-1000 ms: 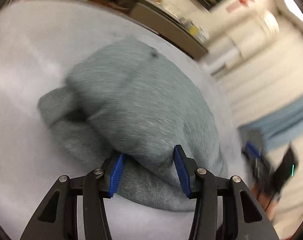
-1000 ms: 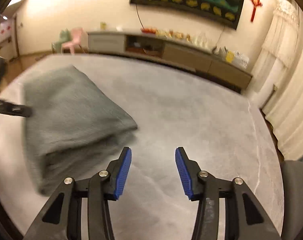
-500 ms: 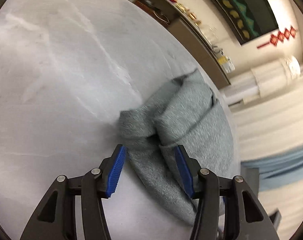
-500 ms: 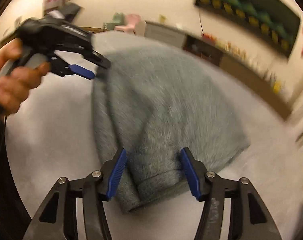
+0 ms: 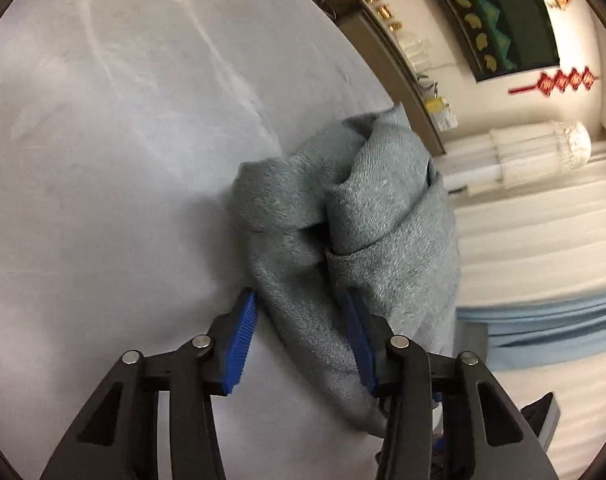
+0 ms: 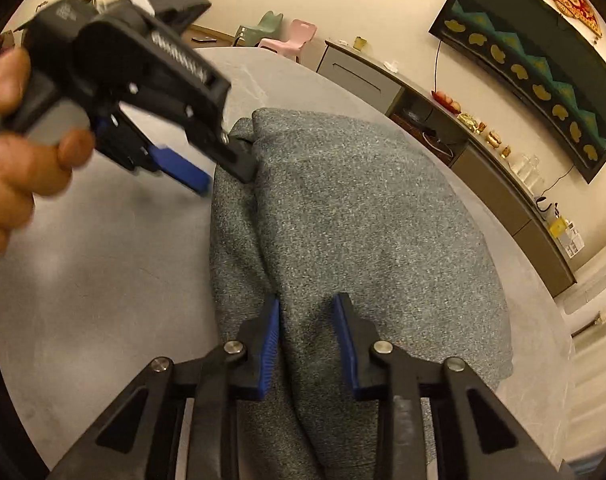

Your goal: Fold clothes

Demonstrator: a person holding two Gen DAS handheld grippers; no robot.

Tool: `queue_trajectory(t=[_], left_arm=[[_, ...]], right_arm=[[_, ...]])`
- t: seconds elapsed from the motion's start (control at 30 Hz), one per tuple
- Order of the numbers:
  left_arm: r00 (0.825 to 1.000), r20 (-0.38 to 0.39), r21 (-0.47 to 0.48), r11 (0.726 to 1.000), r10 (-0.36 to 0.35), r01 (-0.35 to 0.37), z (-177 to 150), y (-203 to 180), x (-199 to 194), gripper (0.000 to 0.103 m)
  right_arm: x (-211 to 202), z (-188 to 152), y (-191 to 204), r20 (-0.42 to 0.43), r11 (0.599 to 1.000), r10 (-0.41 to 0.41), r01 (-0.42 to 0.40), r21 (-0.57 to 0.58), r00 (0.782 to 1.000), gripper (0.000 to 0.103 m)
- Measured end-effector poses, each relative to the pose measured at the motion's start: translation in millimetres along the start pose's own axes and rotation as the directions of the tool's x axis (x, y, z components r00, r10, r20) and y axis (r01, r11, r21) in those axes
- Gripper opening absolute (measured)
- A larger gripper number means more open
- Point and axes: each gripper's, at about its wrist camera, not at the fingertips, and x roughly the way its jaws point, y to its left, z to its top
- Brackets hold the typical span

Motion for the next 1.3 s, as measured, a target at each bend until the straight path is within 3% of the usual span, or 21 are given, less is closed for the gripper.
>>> queue_trajectory(t=[0.17,0.27,0.4,0.57,0.63,0.7,0.77,0.83,0.87,0.93,1.0,1.13,1.2,1.3], left_arm=[[0.999,0.030,-0.006,1.000,-0.022,0.023,-5.9,-3.0,-15.3,0.045],[0.999,0.032,0.106,0.994,-0.033,0.030,-16.0,-24.9,-23.1,0.045],[0.996,-0.069,0.236,0.971,0.058,-0.040,-28.8,-49.6,13.6,0.045],[0.989,-0.110,0.288,0.956,0.095,-0.060,-41.6,-61.2,32.7,0.046],[0.989,-0.110,0.289,0.955,0.095,-0.060,-44.3,-61.6,30.5,0.046],[0.989,-0.114,0.287,0.956,0.094,-0.057,-49.2,-54.8,24.1,0.046],[0.988,-0.116,0.286,0.956,0.099,-0.062,-52.6,-49.8,18.2,0.046],[0.987,-0.116,0.302,0.951,0.111,-0.071,-56.2,-47.5,14.9,0.046],[0.987,-0.112,0.317,0.945,0.117,-0.076,-57.3,-47.8,14.8,0.045],[0.986,-0.104,0.338,0.937,0.128,-0.086,-59.9,-48.4,14.5,0.045],[0.986,-0.101,0.341,0.936,0.131,-0.089,-62.3,-46.8,14.0,0.045],[0.988,-0.107,0.321,0.944,0.116,-0.076,-60.3,-45.2,17.9,0.045],[0.988,-0.113,0.309,0.948,0.109,-0.069,-59.6,-43.1,18.3,0.044],[0.987,-0.099,0.280,0.956,0.124,-0.092,-58.9,-36.5,10.7,0.044]], right_arm=[[-24.6,5.9,-6.4,0.023,0.991,0.078,-0.080,0.107,0.997,0.034],[-26.0,4.1,-7.5,0.019,0.986,0.094,-0.096,0.137,0.995,0.036],[-35.0,-2.1,-14.4,0.042,0.957,0.163,-0.168,0.235,0.986,0.036],[-31.7,-8.0,10.7,-0.030,0.997,0.005,-0.003,0.078,1.000,0.036],[-34.7,-10.3,22.9,-0.032,1.000,-0.017,0.017,0.016,0.999,0.037],[-37.5,-12.3,32.2,-0.031,0.999,-0.022,0.021,-0.024,0.999,0.046],[-33.9,-13.3,35.5,-0.034,0.994,-0.098,0.096,-0.057,0.995,0.046],[-29.6,-12.0,24.6,-0.041,0.996,-0.093,0.092,-0.010,0.995,0.033],[-28.9,-12.4,17.3,-0.049,0.997,-0.064,0.066,0.035,0.997,0.021],[-31.0,-12.7,2.7,-0.045,0.992,0.007,-0.001,0.130,0.999,0.008],[-43.5,-10.6,-7.7,-0.011,0.979,0.044,-0.041,0.199,0.999,0.006],[-90.3,5.3,5.7,0.068,0.975,0.107,-0.118,0.190,0.992,0.006],[-91.9,6.1,21.1,0.047,0.973,0.160,-0.166,0.160,0.986,0.006],[-61.0,-13.1,38.6,-0.035,0.971,0.181,-0.173,0.165,0.983,0.006]])
